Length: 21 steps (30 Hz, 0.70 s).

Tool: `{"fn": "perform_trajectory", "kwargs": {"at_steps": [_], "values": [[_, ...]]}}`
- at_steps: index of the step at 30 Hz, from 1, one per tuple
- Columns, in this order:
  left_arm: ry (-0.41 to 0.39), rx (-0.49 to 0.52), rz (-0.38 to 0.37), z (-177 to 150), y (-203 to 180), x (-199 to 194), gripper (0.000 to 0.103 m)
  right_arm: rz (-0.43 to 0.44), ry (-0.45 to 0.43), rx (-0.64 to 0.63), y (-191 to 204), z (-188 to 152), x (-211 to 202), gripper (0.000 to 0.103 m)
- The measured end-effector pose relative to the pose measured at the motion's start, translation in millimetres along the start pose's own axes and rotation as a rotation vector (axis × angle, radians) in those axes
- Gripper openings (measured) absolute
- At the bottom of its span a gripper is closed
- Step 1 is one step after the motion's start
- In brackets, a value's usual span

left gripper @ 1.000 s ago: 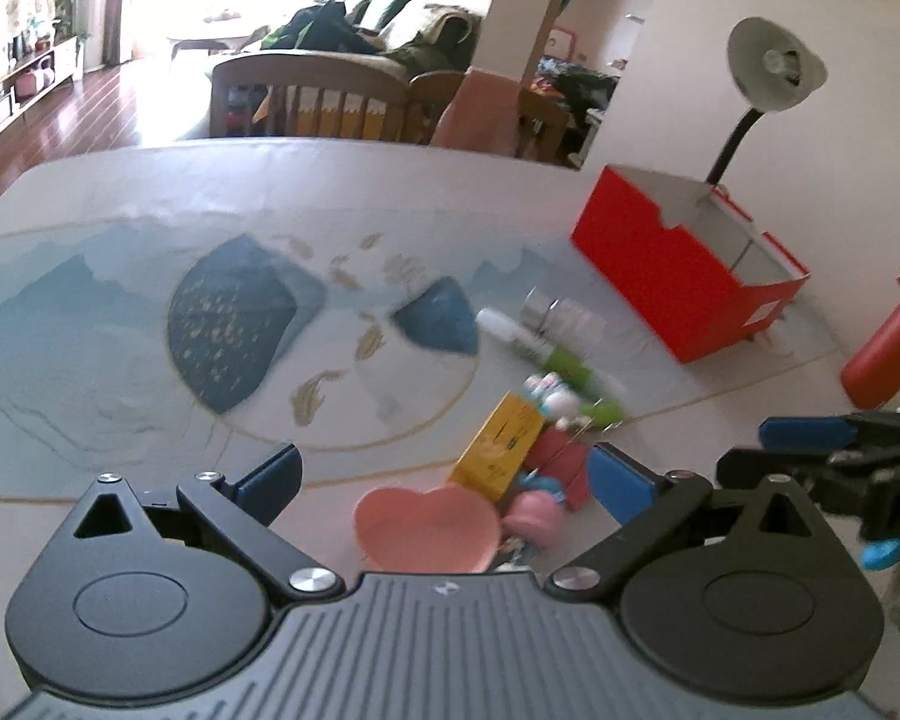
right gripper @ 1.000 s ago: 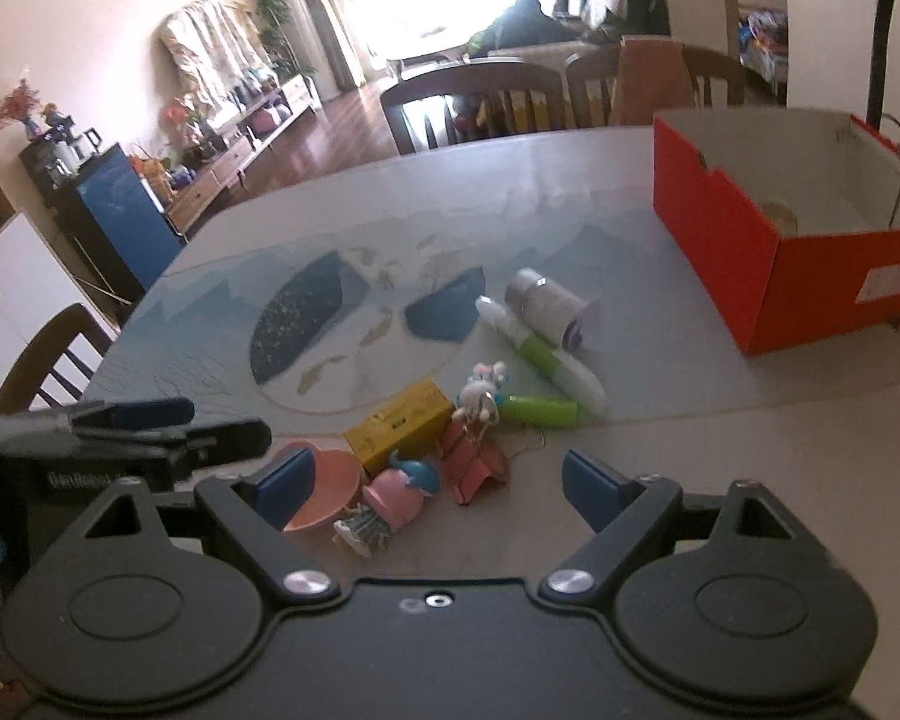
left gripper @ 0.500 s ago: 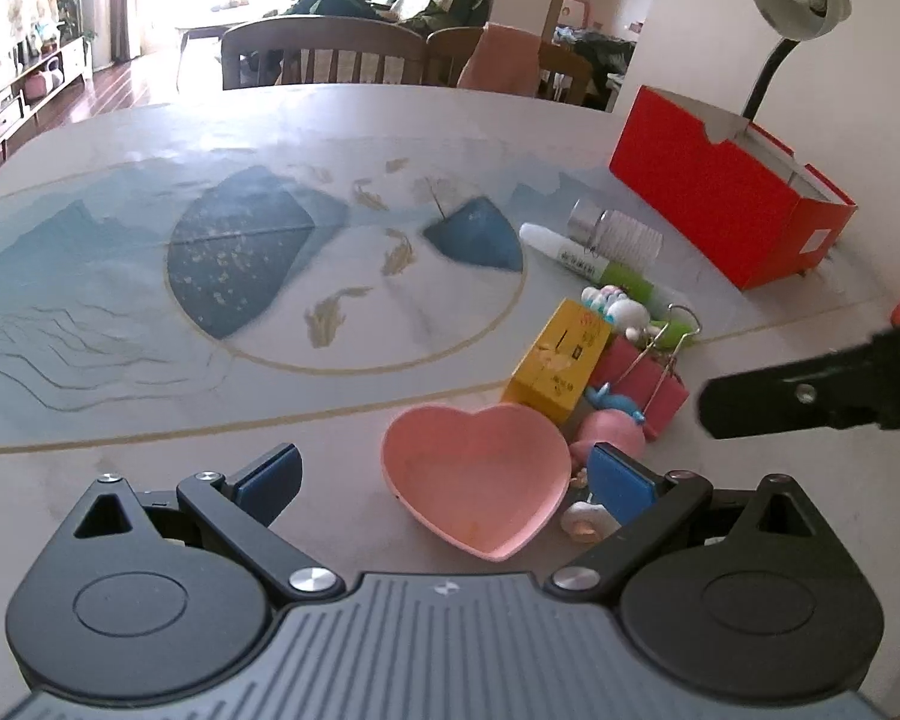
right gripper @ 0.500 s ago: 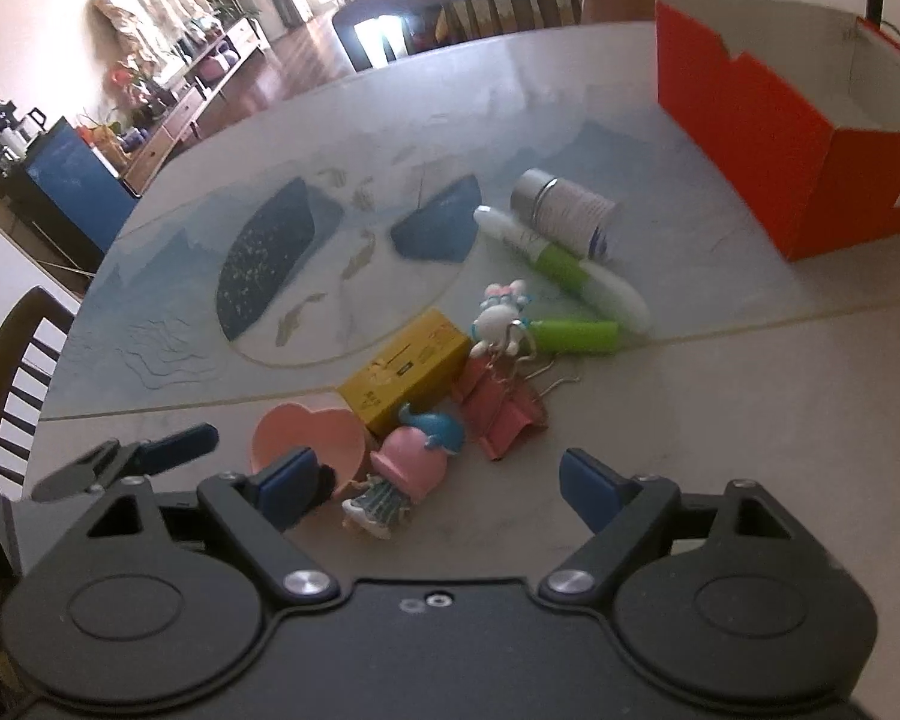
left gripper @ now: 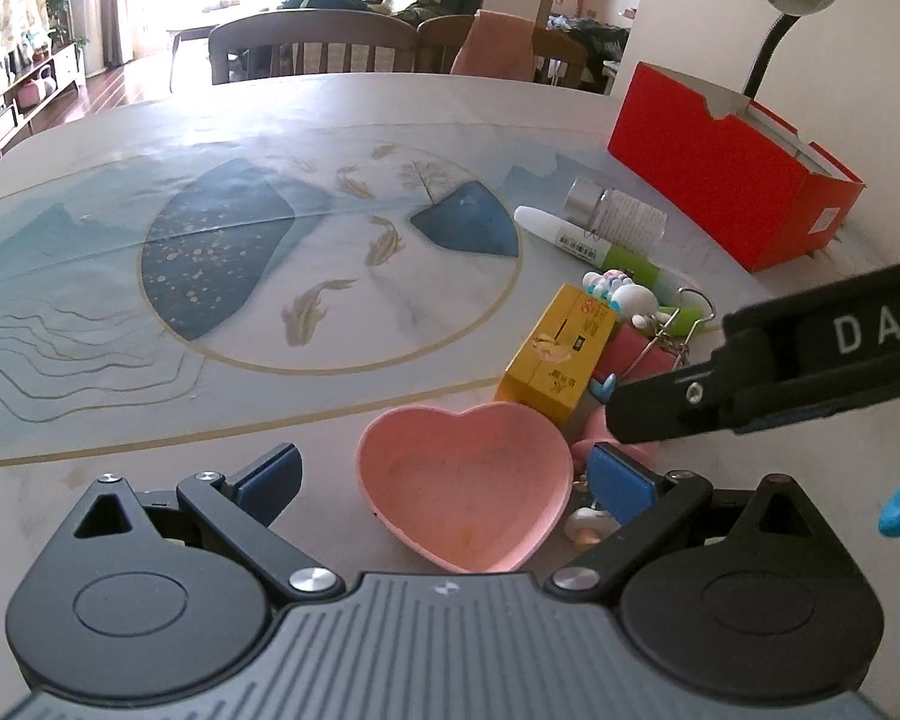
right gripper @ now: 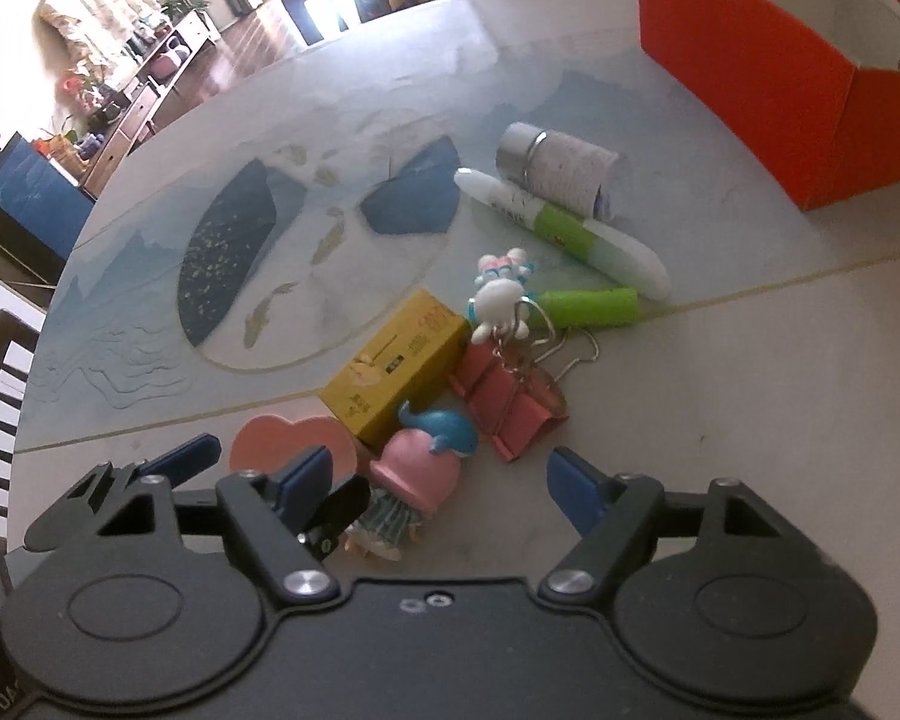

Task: Organize rigid objects
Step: 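Grasp the pink heart bowl with the left gripper while the right grasps the pink penguin figure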

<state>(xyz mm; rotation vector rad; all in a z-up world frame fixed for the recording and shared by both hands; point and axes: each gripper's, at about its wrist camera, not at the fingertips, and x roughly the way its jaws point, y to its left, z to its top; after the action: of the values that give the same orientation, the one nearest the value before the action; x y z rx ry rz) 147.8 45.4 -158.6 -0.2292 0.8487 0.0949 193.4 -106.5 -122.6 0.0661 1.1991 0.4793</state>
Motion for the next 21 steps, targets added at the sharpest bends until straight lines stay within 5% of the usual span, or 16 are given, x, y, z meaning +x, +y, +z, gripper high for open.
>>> {"fn": "perform_trajectory", "kwargs": {"at_steps": [14,21], "values": [[0.001,0.001,0.047,-4,5,7,0.101,-0.001,0.018,0.028,-4,-3,15,0.063],[-0.02,0.002,0.06,-7,4,1,0.077,0.029,0.014,0.024,-3,-5,17,0.052]]}}
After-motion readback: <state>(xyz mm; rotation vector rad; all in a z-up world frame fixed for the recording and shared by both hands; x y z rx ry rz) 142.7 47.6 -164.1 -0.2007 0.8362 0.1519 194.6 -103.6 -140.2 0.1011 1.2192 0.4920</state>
